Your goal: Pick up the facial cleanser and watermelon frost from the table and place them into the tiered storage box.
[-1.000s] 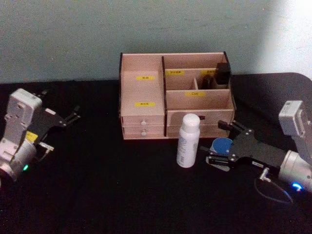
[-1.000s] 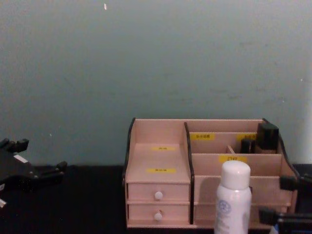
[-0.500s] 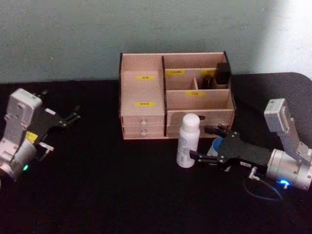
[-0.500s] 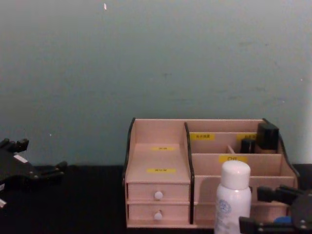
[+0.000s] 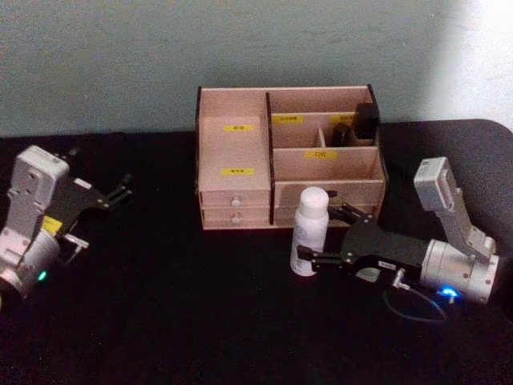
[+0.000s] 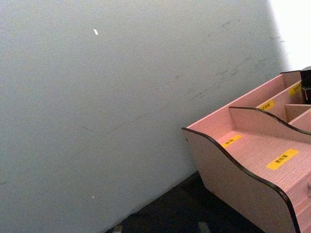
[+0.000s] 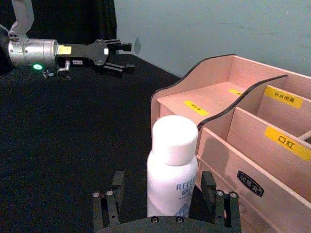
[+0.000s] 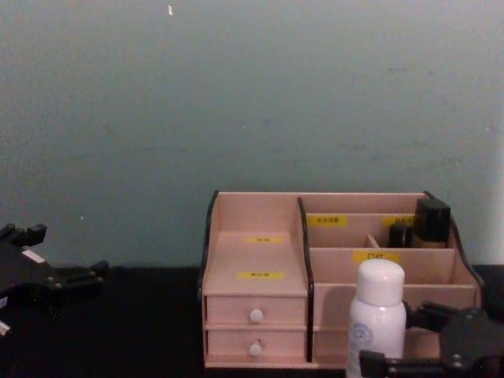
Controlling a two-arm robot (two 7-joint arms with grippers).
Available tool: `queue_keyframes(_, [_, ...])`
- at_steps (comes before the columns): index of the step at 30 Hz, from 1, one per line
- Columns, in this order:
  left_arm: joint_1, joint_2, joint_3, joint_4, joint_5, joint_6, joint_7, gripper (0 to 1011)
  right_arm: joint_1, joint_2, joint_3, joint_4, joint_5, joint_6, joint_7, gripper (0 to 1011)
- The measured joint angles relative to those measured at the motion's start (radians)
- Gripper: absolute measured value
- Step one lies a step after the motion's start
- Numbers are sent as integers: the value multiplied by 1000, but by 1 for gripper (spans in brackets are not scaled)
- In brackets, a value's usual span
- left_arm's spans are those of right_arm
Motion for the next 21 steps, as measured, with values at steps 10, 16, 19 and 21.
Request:
queue_keyframes(10, [0,0,0,0,0,0,0,1001,30,-26,-15,46,0,2,2,1000])
queue_keyframes(16, [0,0,0,0,0,0,0,1001,28,-25,-14,44,0,2,2,1000])
queue_keyframes(19, [0,0,0,0,0,0,0,1001,27,-24,-13,42,0,3,1,1000])
queue_keyframes(21, [0,0,0,0,0,0,0,1001,27,-23,-13,41,-1,2,1,1000])
